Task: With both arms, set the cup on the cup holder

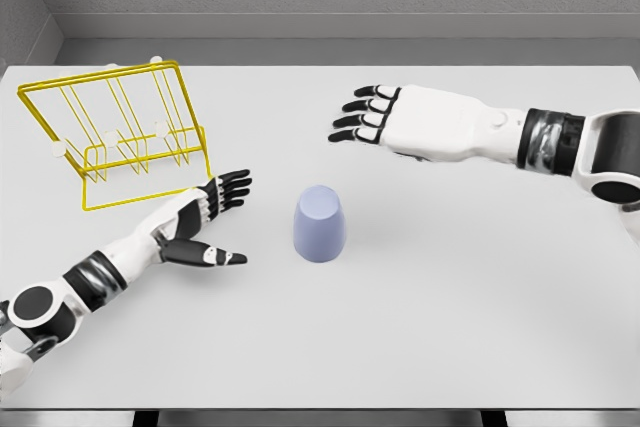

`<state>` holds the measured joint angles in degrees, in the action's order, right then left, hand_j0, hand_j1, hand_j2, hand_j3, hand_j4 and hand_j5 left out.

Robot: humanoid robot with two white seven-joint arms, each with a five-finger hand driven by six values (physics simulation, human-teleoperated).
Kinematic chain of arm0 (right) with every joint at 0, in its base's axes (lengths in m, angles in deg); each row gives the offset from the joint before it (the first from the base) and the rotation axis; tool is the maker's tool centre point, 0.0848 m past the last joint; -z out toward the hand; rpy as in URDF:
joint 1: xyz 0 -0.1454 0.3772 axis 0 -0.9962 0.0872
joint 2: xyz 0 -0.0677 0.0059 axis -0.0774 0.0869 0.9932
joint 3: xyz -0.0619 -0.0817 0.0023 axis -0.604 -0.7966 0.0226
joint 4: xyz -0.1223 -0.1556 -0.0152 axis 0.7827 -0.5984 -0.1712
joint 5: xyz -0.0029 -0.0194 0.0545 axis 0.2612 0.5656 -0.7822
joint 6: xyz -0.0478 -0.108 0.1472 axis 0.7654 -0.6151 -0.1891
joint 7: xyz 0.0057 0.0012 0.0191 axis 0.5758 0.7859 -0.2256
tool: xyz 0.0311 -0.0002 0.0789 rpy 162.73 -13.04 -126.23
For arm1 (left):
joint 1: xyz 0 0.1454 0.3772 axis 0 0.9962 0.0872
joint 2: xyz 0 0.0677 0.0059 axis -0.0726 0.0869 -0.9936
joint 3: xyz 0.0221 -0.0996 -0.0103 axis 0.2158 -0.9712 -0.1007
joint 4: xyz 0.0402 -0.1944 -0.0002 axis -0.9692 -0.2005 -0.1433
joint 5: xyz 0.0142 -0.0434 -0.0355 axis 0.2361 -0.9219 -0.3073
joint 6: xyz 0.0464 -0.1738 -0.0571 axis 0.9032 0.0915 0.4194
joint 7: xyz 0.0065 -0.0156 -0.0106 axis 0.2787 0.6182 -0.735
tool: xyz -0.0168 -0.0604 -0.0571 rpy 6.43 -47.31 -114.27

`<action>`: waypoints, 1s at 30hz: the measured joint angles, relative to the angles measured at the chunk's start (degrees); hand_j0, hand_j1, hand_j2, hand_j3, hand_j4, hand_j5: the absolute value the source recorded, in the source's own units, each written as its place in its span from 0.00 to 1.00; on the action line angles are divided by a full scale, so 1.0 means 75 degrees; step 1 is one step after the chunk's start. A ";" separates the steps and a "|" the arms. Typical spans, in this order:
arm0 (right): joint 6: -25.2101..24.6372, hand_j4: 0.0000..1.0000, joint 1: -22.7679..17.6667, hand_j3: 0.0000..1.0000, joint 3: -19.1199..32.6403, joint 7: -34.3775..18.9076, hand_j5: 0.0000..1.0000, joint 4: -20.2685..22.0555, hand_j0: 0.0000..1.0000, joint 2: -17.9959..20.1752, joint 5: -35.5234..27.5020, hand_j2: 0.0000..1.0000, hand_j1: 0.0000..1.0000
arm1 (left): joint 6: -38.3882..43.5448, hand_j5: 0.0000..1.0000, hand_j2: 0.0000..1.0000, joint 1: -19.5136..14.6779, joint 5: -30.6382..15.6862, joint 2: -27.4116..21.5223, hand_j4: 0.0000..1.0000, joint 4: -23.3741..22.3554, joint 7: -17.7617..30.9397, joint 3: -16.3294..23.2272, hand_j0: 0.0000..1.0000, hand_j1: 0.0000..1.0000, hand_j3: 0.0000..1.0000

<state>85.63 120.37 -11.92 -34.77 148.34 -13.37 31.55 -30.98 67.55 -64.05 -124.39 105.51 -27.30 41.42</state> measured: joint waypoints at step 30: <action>-0.0002 1.00 -0.3293 1.00 0.3539 -0.0034 1.00 -0.1713 1.00 0.0417 -0.3658 1.00 1.00 | 0.1010 1.00 1.00 -0.0585 -0.0017 0.1410 1.00 -0.0266 0.0000 0.0045 1.00 1.00 1.00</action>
<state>85.61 95.67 14.62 -35.02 135.49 -10.25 4.12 -23.40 63.16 -64.17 -113.81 103.51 -27.31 41.76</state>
